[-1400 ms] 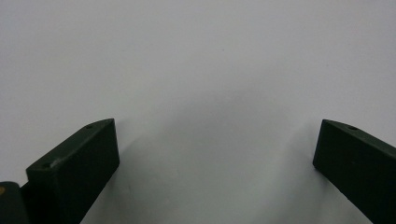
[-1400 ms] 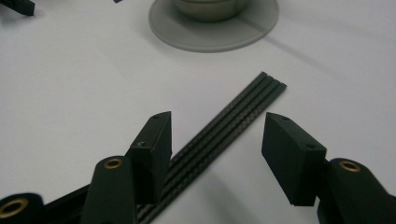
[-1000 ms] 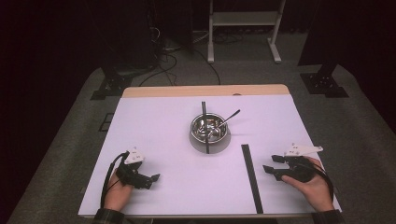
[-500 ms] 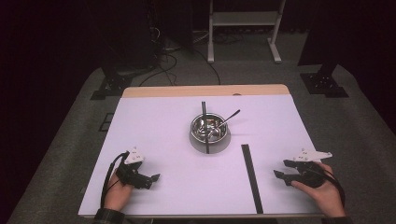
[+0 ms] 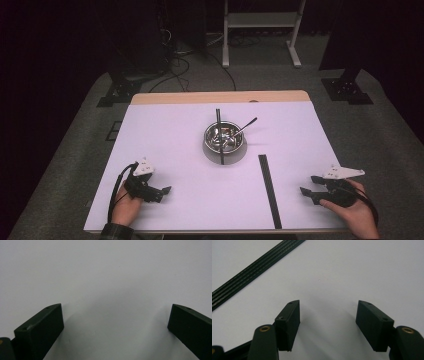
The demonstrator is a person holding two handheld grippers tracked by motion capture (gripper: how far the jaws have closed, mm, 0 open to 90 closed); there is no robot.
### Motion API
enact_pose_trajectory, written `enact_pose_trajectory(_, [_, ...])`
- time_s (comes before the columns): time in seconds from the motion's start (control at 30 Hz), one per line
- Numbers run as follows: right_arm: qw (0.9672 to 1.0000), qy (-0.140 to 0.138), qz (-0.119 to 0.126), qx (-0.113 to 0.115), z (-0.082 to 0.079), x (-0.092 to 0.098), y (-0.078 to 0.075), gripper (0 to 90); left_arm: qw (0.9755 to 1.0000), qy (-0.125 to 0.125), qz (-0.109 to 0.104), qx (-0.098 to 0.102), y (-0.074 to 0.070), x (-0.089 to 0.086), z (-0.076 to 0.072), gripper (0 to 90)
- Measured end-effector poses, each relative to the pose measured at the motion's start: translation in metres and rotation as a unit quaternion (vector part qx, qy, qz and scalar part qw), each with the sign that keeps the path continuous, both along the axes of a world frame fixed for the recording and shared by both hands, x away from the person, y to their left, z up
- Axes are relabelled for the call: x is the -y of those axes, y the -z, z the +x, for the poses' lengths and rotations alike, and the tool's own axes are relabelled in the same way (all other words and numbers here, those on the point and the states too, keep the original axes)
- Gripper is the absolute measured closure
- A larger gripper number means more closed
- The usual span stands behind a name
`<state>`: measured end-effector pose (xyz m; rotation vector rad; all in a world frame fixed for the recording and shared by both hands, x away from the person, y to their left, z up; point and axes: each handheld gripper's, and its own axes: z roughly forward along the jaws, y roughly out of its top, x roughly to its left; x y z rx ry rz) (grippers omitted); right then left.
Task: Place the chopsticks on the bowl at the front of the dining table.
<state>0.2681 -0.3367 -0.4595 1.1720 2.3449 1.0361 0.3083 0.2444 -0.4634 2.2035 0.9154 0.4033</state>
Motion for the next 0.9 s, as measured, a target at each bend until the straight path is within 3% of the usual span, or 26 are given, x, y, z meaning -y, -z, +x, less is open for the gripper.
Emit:
enact_pose_trajectory(0.33, [0.9998,-0.013,-0.003,0.016,-0.0034,-0.0007,0.0039,28.4,1.0000,0.000,0.000,0.000,0.0000,0.0000,-0.0001,0.0])
enact_pose_trajectory(0.9, [0.9997,-0.005,-0.007,0.021,-0.0042,-0.0014,0.0048,24.2,1.0000,0.000,0.000,0.000,0.0000,0.0000,0.0000,0.0])
